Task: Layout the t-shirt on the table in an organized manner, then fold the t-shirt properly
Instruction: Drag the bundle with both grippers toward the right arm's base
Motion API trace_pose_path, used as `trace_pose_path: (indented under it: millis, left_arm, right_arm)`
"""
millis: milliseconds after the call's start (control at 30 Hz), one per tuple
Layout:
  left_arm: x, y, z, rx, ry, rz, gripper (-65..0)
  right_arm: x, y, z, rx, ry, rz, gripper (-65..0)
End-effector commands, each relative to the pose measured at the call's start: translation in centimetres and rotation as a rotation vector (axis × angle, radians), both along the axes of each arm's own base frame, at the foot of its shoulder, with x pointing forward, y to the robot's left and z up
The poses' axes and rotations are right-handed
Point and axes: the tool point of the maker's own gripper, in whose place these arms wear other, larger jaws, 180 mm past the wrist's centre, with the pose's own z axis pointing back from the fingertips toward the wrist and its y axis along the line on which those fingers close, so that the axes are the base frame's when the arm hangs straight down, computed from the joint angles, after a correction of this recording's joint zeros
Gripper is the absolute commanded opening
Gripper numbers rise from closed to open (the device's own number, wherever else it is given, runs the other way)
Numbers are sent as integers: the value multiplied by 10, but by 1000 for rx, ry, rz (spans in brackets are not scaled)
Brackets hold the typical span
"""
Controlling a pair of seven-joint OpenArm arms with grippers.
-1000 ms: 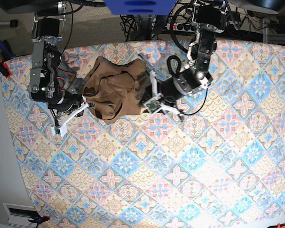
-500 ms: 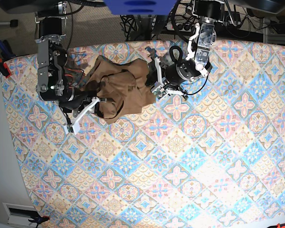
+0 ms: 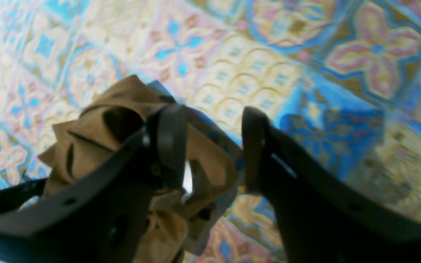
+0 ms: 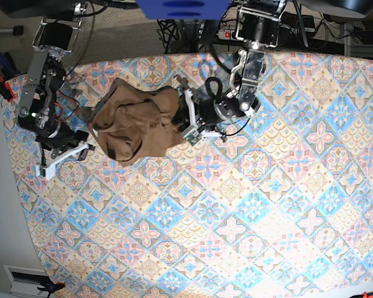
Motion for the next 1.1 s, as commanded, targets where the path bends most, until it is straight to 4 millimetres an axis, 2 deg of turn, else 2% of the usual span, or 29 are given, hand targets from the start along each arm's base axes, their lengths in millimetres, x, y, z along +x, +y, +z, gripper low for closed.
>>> trace_pose_path:
  millis: [0,133,233,300,567,700,900,967,1067]
  left_arm:
    - [8,-9,8,-17,-15,-7,-513]
    - [15,-25,10,-45,-1,-15,-513]
    - [19,-38,8,-63,22,-25,-513]
    - [22,-39,5,-57,28,-30,-513]
    - [28,-41,-2,-45,53,-43,-514]
    - [21,-49,-8,-38,69,-76,-514]
    - [5,-75,-2,-39,42,-176,-514]
    - [3,-84,4,-71,15,-189,-514]
    - [-4,-91,-1,-83,24,-208,-514]
  right_arm:
    - [-3,-2,2,-11,-12,5,-410]
    - [-40,-21,-23,-17,74,-55,-410]
    - [-55,-41,-26,-26,92,-118,-410]
    - [-56,-46,-25,-28,90,-136,-410]
    - [-57,-47,-25,-26,92,-138,-410]
    - [-57,-41,-26,-20,97,-121,-410]
    - [-50,-2,-35,-6,118,1,-410]
    - [-41,6,-31,-4,99,26,-410]
    - [-28,9,-21,-4,63,38,-410]
